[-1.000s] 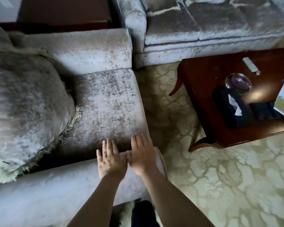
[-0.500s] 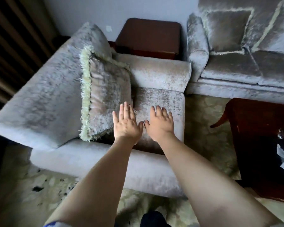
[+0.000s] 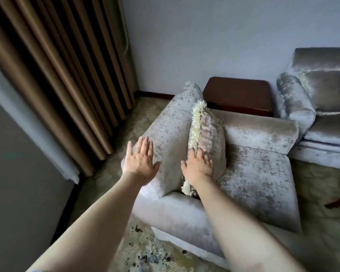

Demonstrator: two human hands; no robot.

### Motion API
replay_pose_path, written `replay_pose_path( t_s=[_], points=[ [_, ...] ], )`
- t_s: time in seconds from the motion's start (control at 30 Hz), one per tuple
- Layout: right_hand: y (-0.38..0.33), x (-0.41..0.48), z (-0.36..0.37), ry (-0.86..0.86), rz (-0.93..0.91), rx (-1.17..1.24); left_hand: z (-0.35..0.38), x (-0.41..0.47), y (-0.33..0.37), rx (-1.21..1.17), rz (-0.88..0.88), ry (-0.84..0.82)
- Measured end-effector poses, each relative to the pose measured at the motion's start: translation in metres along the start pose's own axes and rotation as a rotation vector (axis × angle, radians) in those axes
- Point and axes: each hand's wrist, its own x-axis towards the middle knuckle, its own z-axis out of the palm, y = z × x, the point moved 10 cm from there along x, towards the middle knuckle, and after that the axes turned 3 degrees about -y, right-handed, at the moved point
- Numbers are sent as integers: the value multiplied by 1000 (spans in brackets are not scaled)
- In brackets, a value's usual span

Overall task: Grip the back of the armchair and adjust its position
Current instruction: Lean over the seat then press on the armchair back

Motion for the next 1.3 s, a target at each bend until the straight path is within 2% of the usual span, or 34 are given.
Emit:
replay_pose_path(
  t_s=[0.13, 0.3, 0.47, 0.63, 0.73, 0.9, 1.03, 1.17, 1.23, 1.3],
  points=[
    [-91, 6, -4, 40, -76, -13, 8, -14, -95, -96, -138, -29],
    [-135, 22, 14, -1, -83, -90, 18, -20, -138, -83, -38, 7],
    [-139, 68, 24, -38, 50, -99, 16, -5, -175, 26, 95, 59],
    [-164, 140, 34, -59, 242, 176, 16, 49, -239, 69, 44, 88],
    [-188, 195, 34, -1, 286, 265, 20, 99, -263, 113, 99, 106],
    [-191, 271, 37, 12, 431, 269, 15, 205, -283, 202, 247, 147],
    [-181, 304, 36, 27, 522, 224, 10, 284, -285, 135, 298, 167],
    [-174, 314, 49, -44, 583, 200, 29, 336, -258, 109, 430, 115],
    [-169, 308, 67, -71, 676, 264, 40, 354, -238, 75, 498, 90],
    [-167, 300, 92, -119, 776, 206, 51, 368, -215, 40, 588, 66]
  ],
)
